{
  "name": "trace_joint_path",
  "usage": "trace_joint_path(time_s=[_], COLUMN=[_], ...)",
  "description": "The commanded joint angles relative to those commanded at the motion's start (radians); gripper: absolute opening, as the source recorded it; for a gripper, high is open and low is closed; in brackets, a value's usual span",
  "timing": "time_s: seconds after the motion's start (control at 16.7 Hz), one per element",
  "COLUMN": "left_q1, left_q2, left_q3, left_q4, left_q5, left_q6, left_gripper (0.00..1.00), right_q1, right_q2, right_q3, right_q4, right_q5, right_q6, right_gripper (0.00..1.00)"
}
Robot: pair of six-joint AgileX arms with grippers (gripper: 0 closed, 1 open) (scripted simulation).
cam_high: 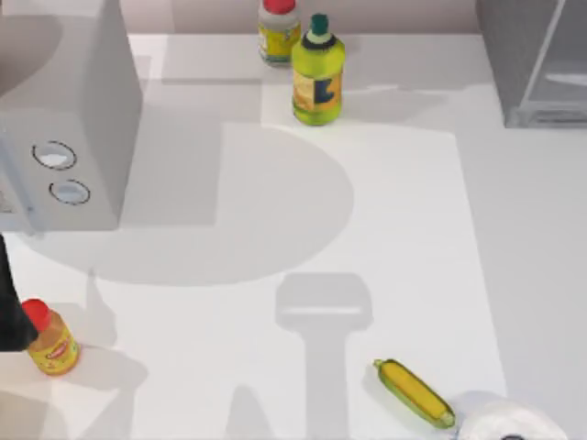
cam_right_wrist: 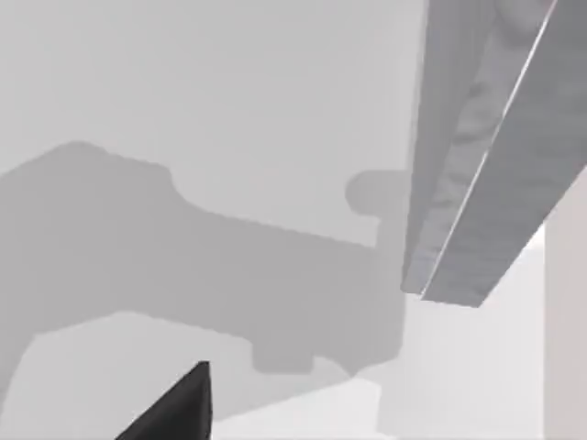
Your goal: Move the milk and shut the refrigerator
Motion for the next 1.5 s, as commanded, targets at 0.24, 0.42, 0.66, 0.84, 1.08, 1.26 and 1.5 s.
trace_joint_path(time_s=[0.24,0.42,0.66,0.84,1.08,1.26,1.5], left_q1=[0.0,0.0,0.0,0.0,0.0,0.0,0.0], left_q2=[0.0,0.0,0.0,0.0,0.0,0.0,0.0], left_q3=[0.0,0.0,0.0,0.0,0.0,0.0,0.0], left_q4=[0.0,0.0,0.0,0.0,0.0,0.0,0.0], left_q5=[0.0,0.0,0.0,0.0,0.0,0.0,0.0], left_q6=[0.0,0.0,0.0,0.0,0.0,0.0,0.0], left_gripper=[1.0,1.0,1.0,1.0,1.0,1.0,1.0], right_q1=[-0.206,-0.267,-0.267,-0.254,-0.153,-0.029,0.175], right_q2=[0.233,0.297,0.298,0.296,0.299,0.299,0.292], right_q3=[0.041,0.05,0.05,0.046,0.042,0.045,0.054], right_q4=[0.03,0.039,0.039,0.049,0.183,0.357,0.658], right_q5=[-0.108,-0.139,-0.14,-0.137,-0.122,-0.099,-0.051], right_q6=[-0.214,-0.277,-0.277,-0.264,-0.121,0.084,0.453], right_gripper=[1.0,1.0,1.0,1.0,1.0,1.0,1.0])
